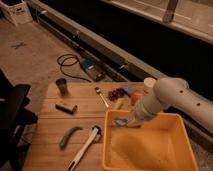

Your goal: Place towel in tray

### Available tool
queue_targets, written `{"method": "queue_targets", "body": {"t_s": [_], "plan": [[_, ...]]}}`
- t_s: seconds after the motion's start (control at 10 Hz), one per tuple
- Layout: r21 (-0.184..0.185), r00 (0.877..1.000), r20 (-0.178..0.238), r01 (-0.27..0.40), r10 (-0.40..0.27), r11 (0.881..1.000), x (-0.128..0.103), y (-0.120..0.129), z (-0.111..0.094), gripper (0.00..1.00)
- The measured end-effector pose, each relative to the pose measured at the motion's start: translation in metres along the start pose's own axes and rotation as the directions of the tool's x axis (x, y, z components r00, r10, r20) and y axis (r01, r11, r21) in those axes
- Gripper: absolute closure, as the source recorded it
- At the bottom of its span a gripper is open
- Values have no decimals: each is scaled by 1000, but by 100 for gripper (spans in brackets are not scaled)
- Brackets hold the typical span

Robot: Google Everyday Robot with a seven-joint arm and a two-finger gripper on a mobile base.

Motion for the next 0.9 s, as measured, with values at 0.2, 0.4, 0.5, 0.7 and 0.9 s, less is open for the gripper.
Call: {"method": "queue_targets", "body": {"t_s": [0.2, 0.4, 0.5, 0.7, 0.9], "plan": [[0, 999, 2, -52, 52, 999, 18, 5, -4, 67], [-4, 997, 2, -78, 78, 997, 23, 7, -3, 53], [-5, 997, 2, -76, 76, 997, 22, 6, -3, 52], [-4, 997, 2, -78, 78, 997, 23, 7, -3, 52], [6, 996, 9, -91, 91, 996, 22, 5, -2, 52]]}}
